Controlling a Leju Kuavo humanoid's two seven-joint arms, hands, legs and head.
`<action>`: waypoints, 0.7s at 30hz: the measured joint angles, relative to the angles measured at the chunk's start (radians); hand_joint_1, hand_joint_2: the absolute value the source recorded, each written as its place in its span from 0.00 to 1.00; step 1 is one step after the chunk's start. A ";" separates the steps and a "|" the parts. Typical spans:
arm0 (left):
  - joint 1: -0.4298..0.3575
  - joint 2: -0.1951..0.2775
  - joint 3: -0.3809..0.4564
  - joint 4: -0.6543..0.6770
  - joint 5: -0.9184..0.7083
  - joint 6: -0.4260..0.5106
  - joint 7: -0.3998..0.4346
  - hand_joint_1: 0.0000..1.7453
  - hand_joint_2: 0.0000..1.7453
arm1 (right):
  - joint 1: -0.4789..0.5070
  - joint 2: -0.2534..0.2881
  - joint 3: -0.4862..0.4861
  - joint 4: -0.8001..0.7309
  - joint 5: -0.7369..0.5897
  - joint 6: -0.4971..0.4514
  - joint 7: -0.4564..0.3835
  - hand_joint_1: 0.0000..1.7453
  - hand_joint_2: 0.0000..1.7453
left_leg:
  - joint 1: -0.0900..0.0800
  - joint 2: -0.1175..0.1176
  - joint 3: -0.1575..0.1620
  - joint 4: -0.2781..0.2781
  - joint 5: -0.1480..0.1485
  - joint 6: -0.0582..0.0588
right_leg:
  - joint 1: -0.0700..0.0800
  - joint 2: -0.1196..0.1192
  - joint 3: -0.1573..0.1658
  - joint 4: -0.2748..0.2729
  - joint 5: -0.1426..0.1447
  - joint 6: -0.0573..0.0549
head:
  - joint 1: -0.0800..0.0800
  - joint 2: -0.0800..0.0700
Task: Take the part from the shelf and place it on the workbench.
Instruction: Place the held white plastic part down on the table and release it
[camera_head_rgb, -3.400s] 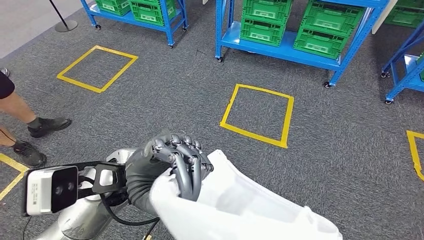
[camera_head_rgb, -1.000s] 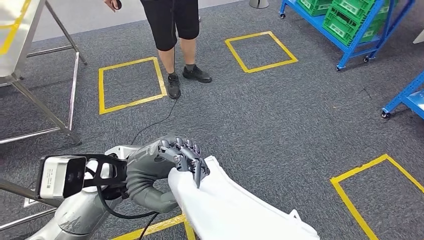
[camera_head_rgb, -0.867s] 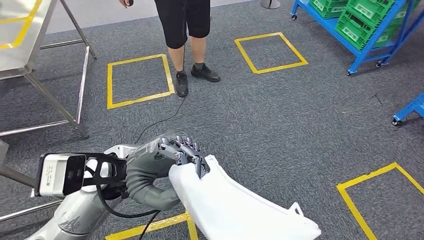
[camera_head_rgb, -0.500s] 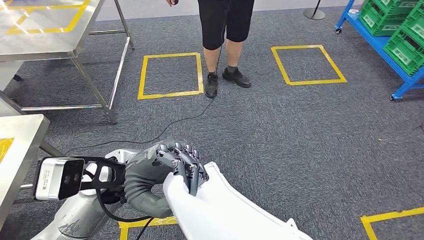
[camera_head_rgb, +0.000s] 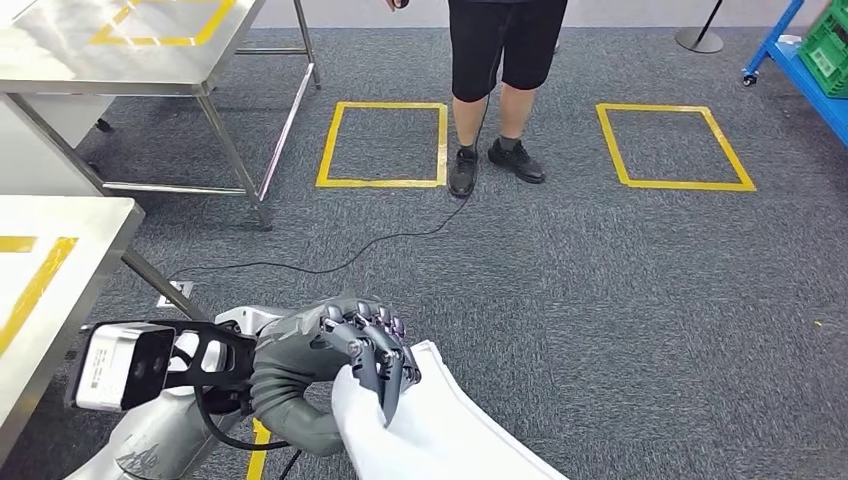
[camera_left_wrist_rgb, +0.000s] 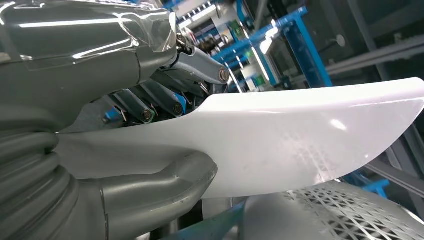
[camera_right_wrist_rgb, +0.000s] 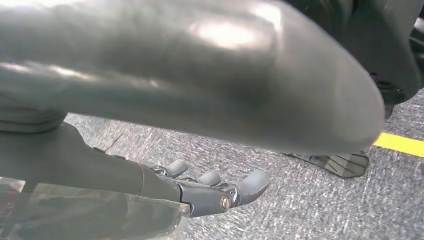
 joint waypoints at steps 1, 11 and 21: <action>-0.002 0.000 -0.002 0.001 -0.004 0.007 0.003 1.00 1.00 | 0.001 0.001 0.000 0.000 0.000 0.001 0.002 0.00 0.00 | -0.006 0.019 0.027 -0.050 0.014 0.006 | 0.002 -0.009 0.003 0.000 -0.003 0.003 | 0.000 0.000; -0.003 0.000 -0.012 0.013 -0.034 0.029 0.032 1.00 1.00 | 0.014 0.009 0.000 -0.002 -0.002 0.004 0.019 0.00 0.00 | -0.002 -0.084 0.075 -0.122 0.037 0.040 | -0.006 0.083 -0.130 0.270 -0.112 0.021 | 0.009 0.000; -0.001 0.012 -0.019 0.005 -0.023 0.025 0.052 1.00 1.00 | 0.007 0.007 0.000 -0.002 0.010 0.012 0.019 0.00 0.00 | 0.012 -0.174 0.057 -0.082 0.005 -0.010 | -0.026 0.116 -0.031 0.003 0.031 0.027 | 0.013 0.000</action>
